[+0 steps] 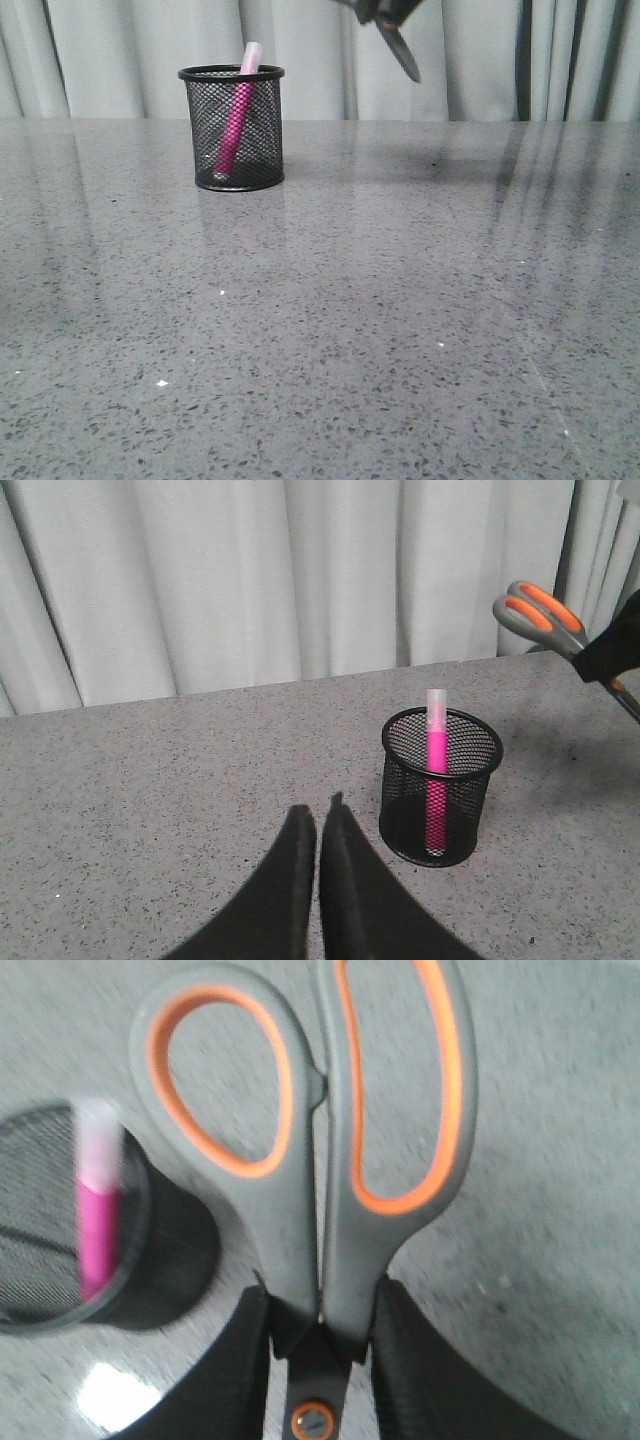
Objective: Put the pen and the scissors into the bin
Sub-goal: 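Lift the scissors blade-down with the right gripper toward the cup, then lower the scissors blade-first into the mesh cup with the right gripper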
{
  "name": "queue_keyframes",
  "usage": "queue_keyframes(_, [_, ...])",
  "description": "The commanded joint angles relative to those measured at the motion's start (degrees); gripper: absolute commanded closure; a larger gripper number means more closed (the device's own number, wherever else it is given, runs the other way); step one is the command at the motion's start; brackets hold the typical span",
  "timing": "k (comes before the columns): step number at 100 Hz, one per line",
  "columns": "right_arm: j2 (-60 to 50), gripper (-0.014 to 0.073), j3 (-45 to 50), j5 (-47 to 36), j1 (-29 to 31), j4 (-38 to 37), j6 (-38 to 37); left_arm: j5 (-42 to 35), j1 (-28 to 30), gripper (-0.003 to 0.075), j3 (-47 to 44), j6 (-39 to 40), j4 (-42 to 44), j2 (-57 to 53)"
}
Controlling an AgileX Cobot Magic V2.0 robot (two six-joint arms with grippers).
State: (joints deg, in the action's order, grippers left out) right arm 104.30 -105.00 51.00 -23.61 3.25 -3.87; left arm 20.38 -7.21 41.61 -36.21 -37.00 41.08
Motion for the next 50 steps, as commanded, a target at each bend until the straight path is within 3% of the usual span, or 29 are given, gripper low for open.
queue_keyframes(1, [-4.8, 0.0659, 0.5, -10.2, -0.8, 1.6, 0.6, -4.0, 0.0, 0.0742, 1.5, 0.7, -0.9, -0.1])
queue_keyframes(41, [-6.9, 0.0660, 16.7, -52.0, -8.6, 1.8, 0.6, -4.0, 0.0, 0.0742, 1.5, 0.7, -0.9, -0.1])
queue_keyframes(50, [-6.7, 0.0660, 17.9, -56.8, -9.2, 1.9, 0.6, -4.0, 0.0, 0.0742, 1.5, 0.7, -0.9, -0.1])
